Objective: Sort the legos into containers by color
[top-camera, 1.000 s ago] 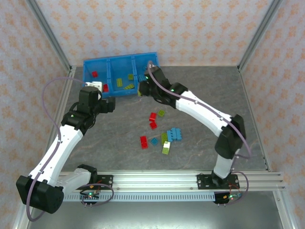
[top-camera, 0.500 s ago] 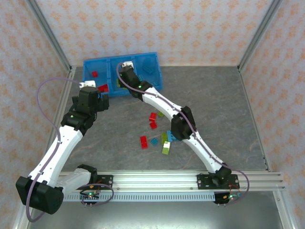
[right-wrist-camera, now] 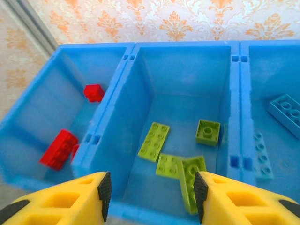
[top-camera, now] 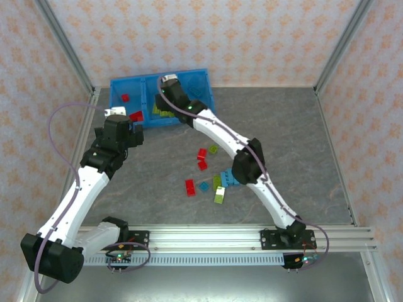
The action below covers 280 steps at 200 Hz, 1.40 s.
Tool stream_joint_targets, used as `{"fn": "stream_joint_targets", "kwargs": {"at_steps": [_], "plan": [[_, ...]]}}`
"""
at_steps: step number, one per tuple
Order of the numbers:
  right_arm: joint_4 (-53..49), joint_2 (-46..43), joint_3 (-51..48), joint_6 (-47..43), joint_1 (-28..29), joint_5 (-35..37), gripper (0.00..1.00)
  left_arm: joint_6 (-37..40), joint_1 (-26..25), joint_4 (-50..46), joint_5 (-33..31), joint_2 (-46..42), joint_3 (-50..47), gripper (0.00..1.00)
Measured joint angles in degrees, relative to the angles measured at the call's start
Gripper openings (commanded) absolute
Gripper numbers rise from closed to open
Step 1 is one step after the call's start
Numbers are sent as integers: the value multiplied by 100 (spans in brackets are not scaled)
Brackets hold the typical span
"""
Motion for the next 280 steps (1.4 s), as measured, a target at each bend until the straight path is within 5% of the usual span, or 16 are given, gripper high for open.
{"fn": "stream_joint_targets", "kwargs": {"at_steps": [65,103,158,190,280], "plan": [[186,-5372,-5390,446,0,-293,69,-166,74,-26,560,293,9,97],[-273,-7333,-7178,916,-2,28,74,-935,-302,-420,1469,649,258,90],[-1137,-7921,-7921,1703,-4,597,100,-2468,-2240,-446,1617,2210,732,86],[-1335,-7921,-7947,1985,-4,992,99,-3333,-3128,-476,1370,3425,1329,86],[-1604,-7781,-7967,2085,-4,1104,99,-4599,-3268,-85,1436,5176,1790,69]]}}
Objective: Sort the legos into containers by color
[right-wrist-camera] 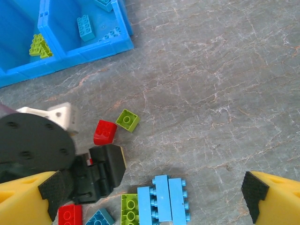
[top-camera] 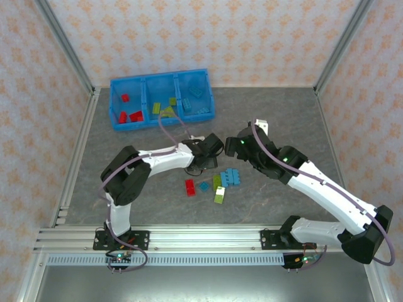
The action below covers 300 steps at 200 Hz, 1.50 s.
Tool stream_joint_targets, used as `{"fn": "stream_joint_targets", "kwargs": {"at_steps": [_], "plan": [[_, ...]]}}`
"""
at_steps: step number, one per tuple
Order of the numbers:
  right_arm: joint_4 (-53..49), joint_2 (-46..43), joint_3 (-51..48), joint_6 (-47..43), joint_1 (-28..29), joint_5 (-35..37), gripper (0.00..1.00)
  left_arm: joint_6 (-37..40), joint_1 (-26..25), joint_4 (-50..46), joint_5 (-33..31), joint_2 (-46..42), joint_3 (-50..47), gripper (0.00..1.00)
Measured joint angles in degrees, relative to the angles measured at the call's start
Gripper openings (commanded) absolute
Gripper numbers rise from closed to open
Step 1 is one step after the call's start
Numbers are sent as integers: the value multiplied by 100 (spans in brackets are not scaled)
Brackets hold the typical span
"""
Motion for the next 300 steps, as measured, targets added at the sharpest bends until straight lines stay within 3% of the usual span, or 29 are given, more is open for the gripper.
{"fn": "stream_joint_targets", "kwargs": {"at_steps": [72,103,130,155,190,217,243,286,300], "plan": [[-20,7,-90,-9,0,-431,98,-26,15,52,-20,205,4,34],[35,151,-142,-48,0,-1062,96,129,52,50,-20,-57,-136,27],[125,219,-258,0,2,-1438,96,376,173,-39,-179,-844,-214,24],[280,197,-275,81,2,-1539,97,730,592,-81,-455,-1733,-168,24],[420,160,-275,170,2,-1534,97,1360,1875,-109,-828,-2188,352,25],[459,160,-295,238,2,-1534,97,1727,3117,-210,-866,-1659,1106,25],[457,153,-354,323,2,-1506,97,1871,4061,-374,-680,-485,2238,26],[442,37,-420,361,2,-1436,97,1956,4931,-1027,33,1856,4701,32],[422,9,-420,363,2,-1399,97,1987,5036,-1362,177,2492,5584,39]]}}
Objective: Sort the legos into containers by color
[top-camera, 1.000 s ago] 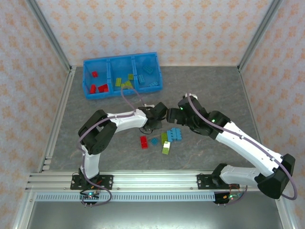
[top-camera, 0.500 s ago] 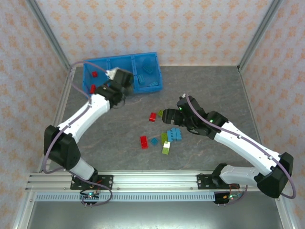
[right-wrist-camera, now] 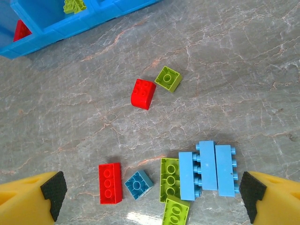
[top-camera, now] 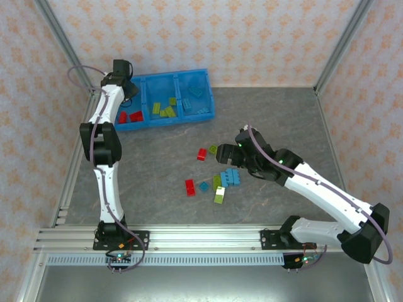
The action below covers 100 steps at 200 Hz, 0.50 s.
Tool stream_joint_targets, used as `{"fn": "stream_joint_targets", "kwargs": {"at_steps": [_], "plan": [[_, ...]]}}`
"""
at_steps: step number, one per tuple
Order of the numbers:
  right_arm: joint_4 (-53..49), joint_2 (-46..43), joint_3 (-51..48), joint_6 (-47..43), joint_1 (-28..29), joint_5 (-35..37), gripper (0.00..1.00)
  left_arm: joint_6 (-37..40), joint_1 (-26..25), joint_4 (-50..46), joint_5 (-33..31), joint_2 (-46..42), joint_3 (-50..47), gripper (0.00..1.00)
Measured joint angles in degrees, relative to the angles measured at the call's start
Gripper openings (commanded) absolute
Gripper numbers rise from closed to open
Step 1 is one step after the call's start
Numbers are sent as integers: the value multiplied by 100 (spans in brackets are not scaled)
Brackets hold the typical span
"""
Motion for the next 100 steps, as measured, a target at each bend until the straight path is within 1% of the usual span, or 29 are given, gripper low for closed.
{"fn": "stream_joint_targets", "kwargs": {"at_steps": [10,18,40,55,67,78,100], "plan": [[-13,-13,0,17,0,4,97,17,33,-225,96,334,514,49],[-22,-31,0,28,0,7,97,39,39,-376,142,498,796,53],[-15,-111,-4,87,0,13,97,94,35,-682,262,546,1060,55],[-11,-179,-22,125,0,24,97,90,26,-730,321,417,999,53],[-9,-210,-42,146,0,48,97,90,26,-723,415,136,678,52],[-11,-210,-42,153,0,105,98,92,28,-678,501,-289,153,50],[-13,-136,-42,199,0,361,98,72,2,-363,734,-1668,-1338,49]]}}
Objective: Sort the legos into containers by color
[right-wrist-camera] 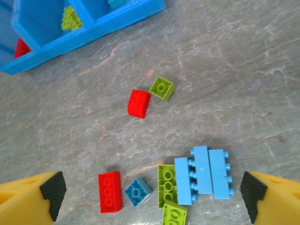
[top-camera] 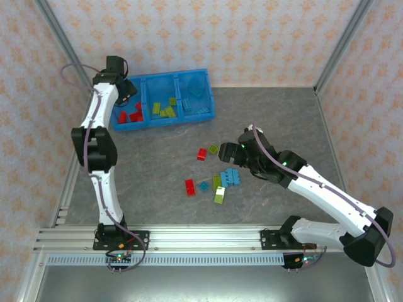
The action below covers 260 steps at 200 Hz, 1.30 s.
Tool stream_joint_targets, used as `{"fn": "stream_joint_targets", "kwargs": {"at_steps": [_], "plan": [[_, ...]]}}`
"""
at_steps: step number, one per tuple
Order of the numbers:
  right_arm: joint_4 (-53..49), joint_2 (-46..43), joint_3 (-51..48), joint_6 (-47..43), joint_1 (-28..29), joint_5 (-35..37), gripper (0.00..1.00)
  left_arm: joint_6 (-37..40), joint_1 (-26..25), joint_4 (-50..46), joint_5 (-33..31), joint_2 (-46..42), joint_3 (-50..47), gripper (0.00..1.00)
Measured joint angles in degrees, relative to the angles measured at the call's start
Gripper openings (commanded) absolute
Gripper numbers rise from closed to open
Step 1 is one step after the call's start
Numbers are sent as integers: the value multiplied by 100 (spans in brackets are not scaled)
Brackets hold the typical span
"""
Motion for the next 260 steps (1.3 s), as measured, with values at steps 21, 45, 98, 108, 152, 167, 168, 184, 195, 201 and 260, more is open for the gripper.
{"fn": "stream_joint_targets", "kwargs": {"at_steps": [21,45,98,108,152,167,168,184,195,201,260], "plan": [[-57,334,101,9,0,271,98,79,-240,297,39,-1534,-1228,49],[-125,1108,496,22,0,404,98,374,-922,807,98,-3241,-2522,48],[-352,3379,2210,584,-142,483,93,2441,-1742,1405,1119,-5768,-5530,58],[-341,3762,2409,715,-210,391,91,2824,-1777,1434,1244,-5960,-5880,60],[-485,5431,3324,1220,-487,120,80,3858,-1853,1799,1646,-6795,-6898,68],[-501,5742,3458,1318,-529,33,74,4035,-1853,1956,1711,-6787,-6900,73],[-503,5770,3462,1311,-533,15,74,4052,-1853,1965,1720,-6784,-6900,74],[-516,5945,3484,1438,-581,-101,66,4210,-1853,2031,1845,-6752,-6900,76],[-518,5993,3480,1491,-625,-173,59,4269,-1871,2065,1915,-6730,-6900,78],[-516,5998,3477,1550,-649,-205,54,4306,-1880,2079,1934,-6728,-6900,78],[-431,5742,3178,1716,-765,-302,22,4806,-1980,2100,2542,-6846,-6926,84]]}}
